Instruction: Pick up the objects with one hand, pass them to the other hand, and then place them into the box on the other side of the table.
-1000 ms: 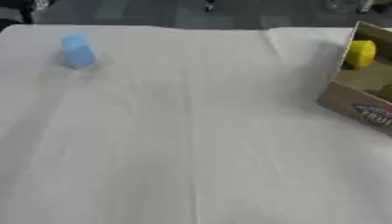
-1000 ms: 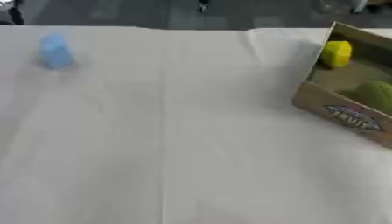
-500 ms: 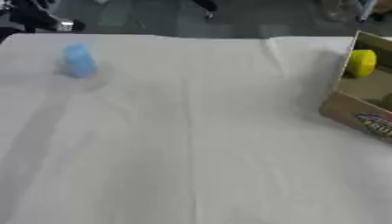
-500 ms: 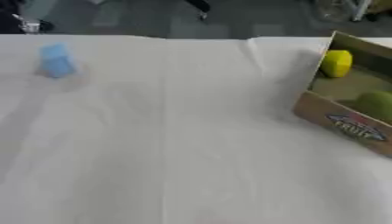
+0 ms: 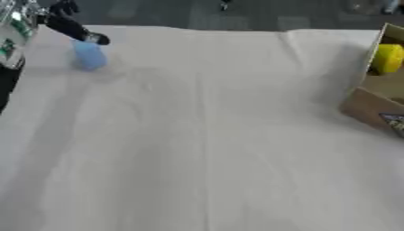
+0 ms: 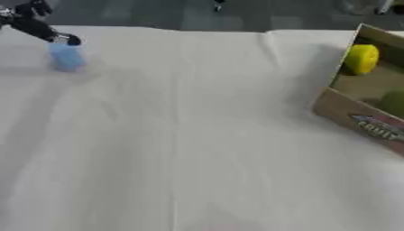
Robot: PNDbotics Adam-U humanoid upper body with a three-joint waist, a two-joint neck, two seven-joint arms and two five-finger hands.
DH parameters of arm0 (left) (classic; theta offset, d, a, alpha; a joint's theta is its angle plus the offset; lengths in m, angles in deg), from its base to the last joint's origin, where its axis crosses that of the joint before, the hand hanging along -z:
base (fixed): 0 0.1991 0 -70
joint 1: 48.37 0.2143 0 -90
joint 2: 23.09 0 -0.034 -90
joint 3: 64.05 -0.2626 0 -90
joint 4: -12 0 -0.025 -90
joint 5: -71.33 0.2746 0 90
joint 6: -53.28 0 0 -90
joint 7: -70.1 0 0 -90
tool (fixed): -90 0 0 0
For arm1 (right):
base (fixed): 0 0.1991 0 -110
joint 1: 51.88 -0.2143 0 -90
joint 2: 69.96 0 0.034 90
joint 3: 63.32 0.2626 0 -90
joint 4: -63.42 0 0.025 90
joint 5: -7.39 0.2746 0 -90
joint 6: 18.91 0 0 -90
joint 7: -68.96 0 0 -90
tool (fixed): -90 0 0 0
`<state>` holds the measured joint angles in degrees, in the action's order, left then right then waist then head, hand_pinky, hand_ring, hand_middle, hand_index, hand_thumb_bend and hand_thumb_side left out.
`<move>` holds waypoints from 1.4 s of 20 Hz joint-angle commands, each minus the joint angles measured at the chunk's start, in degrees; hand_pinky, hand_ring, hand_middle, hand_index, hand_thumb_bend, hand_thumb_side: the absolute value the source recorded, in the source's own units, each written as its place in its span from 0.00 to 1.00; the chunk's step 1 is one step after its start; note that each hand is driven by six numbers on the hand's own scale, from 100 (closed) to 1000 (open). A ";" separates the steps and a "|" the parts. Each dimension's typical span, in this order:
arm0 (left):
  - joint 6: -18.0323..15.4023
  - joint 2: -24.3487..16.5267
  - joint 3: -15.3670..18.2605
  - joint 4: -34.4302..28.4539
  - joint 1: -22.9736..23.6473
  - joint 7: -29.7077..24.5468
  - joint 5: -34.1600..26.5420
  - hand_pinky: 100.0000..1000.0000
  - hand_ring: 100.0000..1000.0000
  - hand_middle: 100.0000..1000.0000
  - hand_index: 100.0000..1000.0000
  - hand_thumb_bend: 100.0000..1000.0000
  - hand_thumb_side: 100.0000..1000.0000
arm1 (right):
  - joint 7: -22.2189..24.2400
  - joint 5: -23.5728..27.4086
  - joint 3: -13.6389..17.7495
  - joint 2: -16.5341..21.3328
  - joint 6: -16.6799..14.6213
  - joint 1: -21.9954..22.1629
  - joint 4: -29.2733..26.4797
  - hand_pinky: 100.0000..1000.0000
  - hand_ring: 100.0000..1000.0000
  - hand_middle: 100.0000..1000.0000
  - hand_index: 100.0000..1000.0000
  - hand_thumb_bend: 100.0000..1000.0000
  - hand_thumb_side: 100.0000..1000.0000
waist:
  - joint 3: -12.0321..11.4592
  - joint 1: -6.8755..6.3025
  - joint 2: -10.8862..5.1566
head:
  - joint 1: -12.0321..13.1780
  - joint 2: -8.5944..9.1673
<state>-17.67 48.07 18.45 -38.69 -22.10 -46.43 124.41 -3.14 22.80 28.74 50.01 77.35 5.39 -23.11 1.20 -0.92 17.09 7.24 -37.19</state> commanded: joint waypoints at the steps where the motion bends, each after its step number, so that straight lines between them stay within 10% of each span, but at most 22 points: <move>1: 2.03 -0.79 2.42 1.39 -1.47 0.38 2.18 0.85 0.84 0.75 0.82 0.68 0.48 | 0.28 -0.32 0.41 1.80 -0.17 -0.88 -1.18 0.98 0.77 0.86 0.88 0.00 0.50 | 0.35 -0.66 -0.07 | 0.83 0.42; 18: 2.49 -4.06 5.89 1.92 -0.73 0.20 -6.28 0.87 0.84 0.74 0.83 0.62 0.40 | 0.90 -1.41 0.31 1.19 -0.46 -0.80 -1.68 0.98 0.77 0.86 0.88 0.00 0.52 | 2.14 -0.71 2.42 | 1.82 2.46; 22: 1.99 -5.16 6.02 0.74 -0.64 -0.31 -7.24 0.88 0.86 0.75 0.84 0.60 0.28 | 1.13 -1.75 0.18 1.15 -0.58 -0.61 -1.60 0.98 0.77 0.86 0.88 0.00 0.53 | 2.43 -0.81 2.69 | 1.68 2.94; 25: 1.91 -5.74 6.23 0.14 -0.45 0.01 -8.23 0.88 0.86 0.74 0.83 0.49 0.00 | 1.27 -1.92 0.15 1.14 -0.61 -0.56 -1.56 0.98 0.77 0.87 0.87 0.00 0.53 | 2.57 -0.96 2.89 | 1.69 3.23; 28: 2.34 -6.24 6.39 -0.03 -0.22 0.16 -9.12 0.87 0.85 0.74 0.82 0.42 0.00 | 1.49 -2.16 0.14 1.11 -0.71 -0.50 -1.43 0.98 0.77 0.87 0.87 0.00 0.53 | 2.81 -1.10 3.11 | 1.74 3.53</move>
<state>-15.44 44.46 24.00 -37.44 -21.47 -46.45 115.87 -1.83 21.00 28.40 49.71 76.70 5.40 -23.64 3.96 -1.44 20.26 9.01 -34.57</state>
